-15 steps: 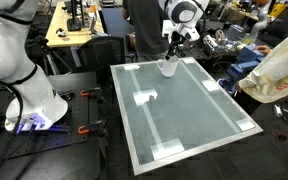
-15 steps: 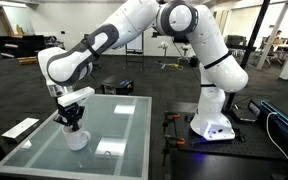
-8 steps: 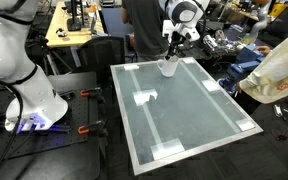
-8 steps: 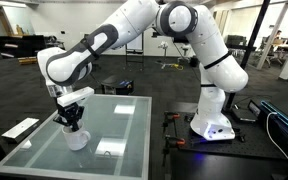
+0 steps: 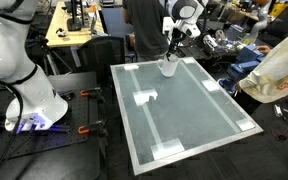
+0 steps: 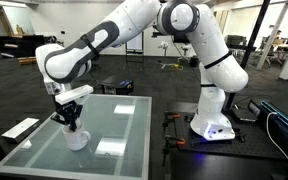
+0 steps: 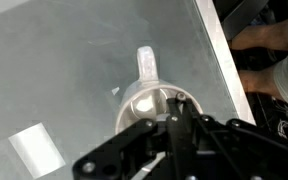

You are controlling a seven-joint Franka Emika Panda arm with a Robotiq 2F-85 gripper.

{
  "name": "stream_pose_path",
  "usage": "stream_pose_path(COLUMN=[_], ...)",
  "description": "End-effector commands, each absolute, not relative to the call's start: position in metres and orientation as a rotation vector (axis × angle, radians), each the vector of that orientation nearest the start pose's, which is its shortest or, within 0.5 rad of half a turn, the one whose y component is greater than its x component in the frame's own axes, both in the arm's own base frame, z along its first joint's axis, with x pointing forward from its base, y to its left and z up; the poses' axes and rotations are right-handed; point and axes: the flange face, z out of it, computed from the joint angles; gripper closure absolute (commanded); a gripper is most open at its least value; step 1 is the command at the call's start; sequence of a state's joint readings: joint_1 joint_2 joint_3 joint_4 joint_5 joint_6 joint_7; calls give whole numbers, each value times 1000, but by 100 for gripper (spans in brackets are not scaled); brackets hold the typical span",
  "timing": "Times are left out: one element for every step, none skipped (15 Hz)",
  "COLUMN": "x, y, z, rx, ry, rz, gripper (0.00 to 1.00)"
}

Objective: Remove the black pen from the white mug cup

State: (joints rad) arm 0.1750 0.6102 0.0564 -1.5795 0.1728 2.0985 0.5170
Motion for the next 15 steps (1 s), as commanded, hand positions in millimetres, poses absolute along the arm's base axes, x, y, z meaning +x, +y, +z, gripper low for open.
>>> stream_pose_path(x=[660, 659, 657, 656, 655, 653, 651, 649, 646, 643, 640, 636, 632, 627, 622], y=[164, 165, 166, 166, 166, 167, 167, 167, 168, 168, 168, 169, 169, 170, 170], z=[299, 303, 307, 311, 315, 320, 324, 328, 334, 339, 344, 351, 357, 363, 370], rx=[-2940, -2941, -2943, -2944, -2946, -2947, -2948, -2950, -2952, -2956, -2959, -2961, -2963, -2964, -2964], ry=[586, 585, 584, 585, 587, 588, 587, 586, 588, 587, 586, 590, 587, 595, 611], rz=[226, 220, 215, 207, 202, 194, 188, 180, 172, 164, 157, 146, 140, 131, 119], gripper=[97, 97, 97, 97, 97, 97, 97, 97, 97, 97, 97, 97, 97, 97, 97])
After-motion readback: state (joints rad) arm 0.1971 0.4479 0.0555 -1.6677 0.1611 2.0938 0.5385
